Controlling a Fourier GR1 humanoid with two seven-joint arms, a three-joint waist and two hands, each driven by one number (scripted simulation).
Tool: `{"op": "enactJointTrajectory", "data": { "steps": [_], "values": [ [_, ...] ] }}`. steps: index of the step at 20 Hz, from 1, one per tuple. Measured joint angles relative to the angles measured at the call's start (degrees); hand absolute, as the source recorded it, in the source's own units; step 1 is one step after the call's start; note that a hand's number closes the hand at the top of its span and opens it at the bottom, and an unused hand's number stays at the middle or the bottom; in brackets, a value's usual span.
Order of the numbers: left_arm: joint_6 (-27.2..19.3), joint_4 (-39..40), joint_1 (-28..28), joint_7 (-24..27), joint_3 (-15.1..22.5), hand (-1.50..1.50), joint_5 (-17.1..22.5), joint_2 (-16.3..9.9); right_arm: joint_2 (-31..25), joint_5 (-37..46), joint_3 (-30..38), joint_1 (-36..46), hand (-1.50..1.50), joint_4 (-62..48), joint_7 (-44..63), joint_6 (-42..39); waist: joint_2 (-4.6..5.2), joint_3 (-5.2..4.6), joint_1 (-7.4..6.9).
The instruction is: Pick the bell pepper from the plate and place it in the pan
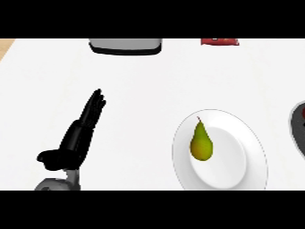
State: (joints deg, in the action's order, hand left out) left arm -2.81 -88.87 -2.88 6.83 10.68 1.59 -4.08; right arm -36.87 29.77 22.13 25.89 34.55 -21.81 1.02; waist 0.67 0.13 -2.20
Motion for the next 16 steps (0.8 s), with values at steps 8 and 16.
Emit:
{"op": "enactJointTrajectory", "data": {
  "steps": [8, 16],
  "values": [
    [-0.3, 0.9, -0.3, 0.2, -1.0, 0.00, -0.2, 0.2, 0.2, -7.3, 7.2, 6.1, -1.50, -8.8, -10.4, -0.6, -0.18, 0.04, 0.93],
    [-0.9, -2.6, 1.5, -1.6, -0.5, 0.00, -0.7, 0.5, -7.3, -16.1, 14.5, 3.7, -1.50, -15.4, -15.6, -14.7, -0.42, 0.00, 1.51]
  ]
}}
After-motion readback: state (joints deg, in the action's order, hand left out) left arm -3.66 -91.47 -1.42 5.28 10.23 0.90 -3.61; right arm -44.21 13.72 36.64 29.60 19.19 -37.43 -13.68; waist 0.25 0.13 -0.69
